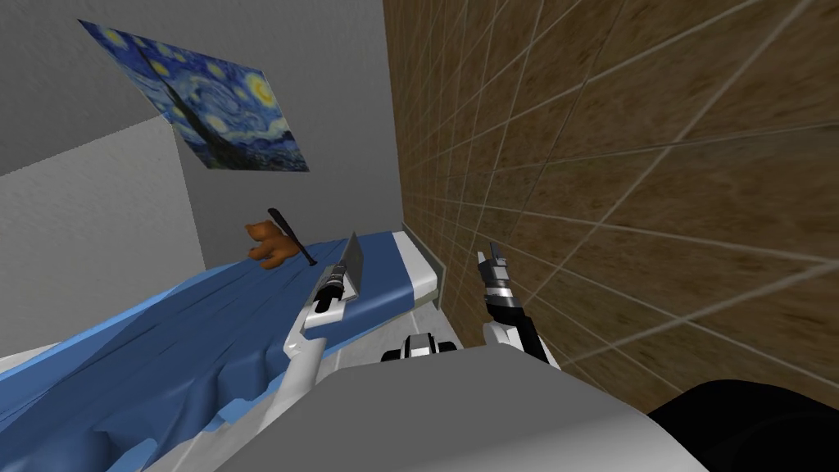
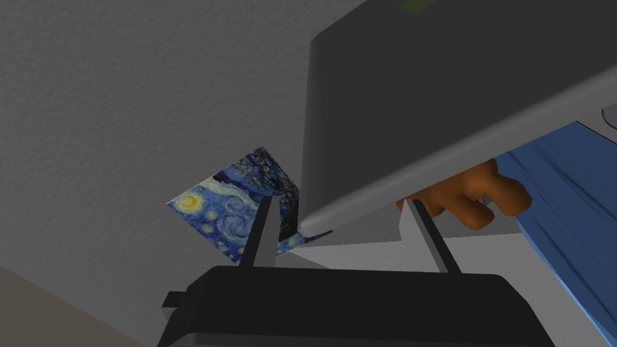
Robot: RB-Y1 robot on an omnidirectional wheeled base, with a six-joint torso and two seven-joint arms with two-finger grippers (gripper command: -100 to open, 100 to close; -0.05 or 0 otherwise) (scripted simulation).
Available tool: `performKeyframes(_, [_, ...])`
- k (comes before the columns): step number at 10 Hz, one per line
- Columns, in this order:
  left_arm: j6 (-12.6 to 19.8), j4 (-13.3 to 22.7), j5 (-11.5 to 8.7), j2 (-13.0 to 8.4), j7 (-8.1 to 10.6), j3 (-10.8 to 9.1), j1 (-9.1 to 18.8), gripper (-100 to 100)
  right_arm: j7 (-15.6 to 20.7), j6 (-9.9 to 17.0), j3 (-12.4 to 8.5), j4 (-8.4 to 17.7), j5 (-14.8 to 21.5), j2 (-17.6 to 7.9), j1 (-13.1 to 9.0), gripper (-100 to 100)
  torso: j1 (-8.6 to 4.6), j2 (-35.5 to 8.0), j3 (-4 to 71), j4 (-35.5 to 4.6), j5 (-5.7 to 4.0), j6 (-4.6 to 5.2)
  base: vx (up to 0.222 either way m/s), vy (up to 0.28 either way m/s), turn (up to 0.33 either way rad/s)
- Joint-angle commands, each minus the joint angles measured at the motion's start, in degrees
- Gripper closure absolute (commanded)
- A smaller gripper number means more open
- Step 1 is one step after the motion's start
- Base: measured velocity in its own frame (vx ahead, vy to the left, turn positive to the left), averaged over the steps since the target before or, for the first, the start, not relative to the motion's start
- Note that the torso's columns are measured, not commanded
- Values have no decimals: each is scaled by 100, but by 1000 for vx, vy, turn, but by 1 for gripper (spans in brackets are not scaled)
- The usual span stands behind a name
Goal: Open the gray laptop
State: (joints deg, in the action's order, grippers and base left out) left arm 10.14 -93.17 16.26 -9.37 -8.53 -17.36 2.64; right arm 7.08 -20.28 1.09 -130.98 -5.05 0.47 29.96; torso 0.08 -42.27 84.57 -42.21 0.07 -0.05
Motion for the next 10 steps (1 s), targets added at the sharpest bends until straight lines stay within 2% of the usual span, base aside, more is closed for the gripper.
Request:
performKeyframes(1, [-105, 132, -263, 149, 248, -29, 77, 100, 0, 0, -1, 0, 0, -1, 0, 0, 37, 0, 0, 0, 13, -4, -48, 153, 28])
performKeyframes(2, [-140, 176, -350, 199, 330, -39, 102, 100, 0, 0, -2, 0, 0, -2, 0, 0, 64, 1, -1, 3, 25, -12, -58, 167, 6])
performKeyframes(3, [-210, 264, -525, 299, 495, -59, 153, 100, 0, 0, -2, 0, 0, -2, -1, 0, 68, 8, 2, 11, 31, -20, -42, 200, 40])
performKeyframes(6, [-316, 397, -788, 448, 743, -88, 230, 100, 0, 0, -2, 0, 0, -2, 0, 0, 37, 22, 13, 21, 22, -18, -58, 170, 51])
performKeyframes(7, [-332, 353, -727, 411, 677, -76, 239, 100, 0, 0, -2, 0, 0, -2, 0, 0, 10, 17, 11, 16, 12, -7, -27, 65, 24])
performKeyframes(8, [-626, 601, -952, 548, 877, -80, 206, 100, 0, 0, -1, 0, 0, -1, 0, 0, -34, 18, 11, 7, -5, 14, -11, 127, 50])
performKeyframes(9, [-629, 601, -952, 548, 877, -80, 206, 100, 0, 0, -2, 0, 0, -1, 0, 0, -23, 15, 10, 10, -1, 23, -10, 140, 9])
performKeyframes(10, [-774, 721, -1059, 619, 967, -75, 190, 100, 0, 0, -1, 0, 0, -1, 0, 0, -17, 16, 10, 5, 0, 26, -16, 121, 6])
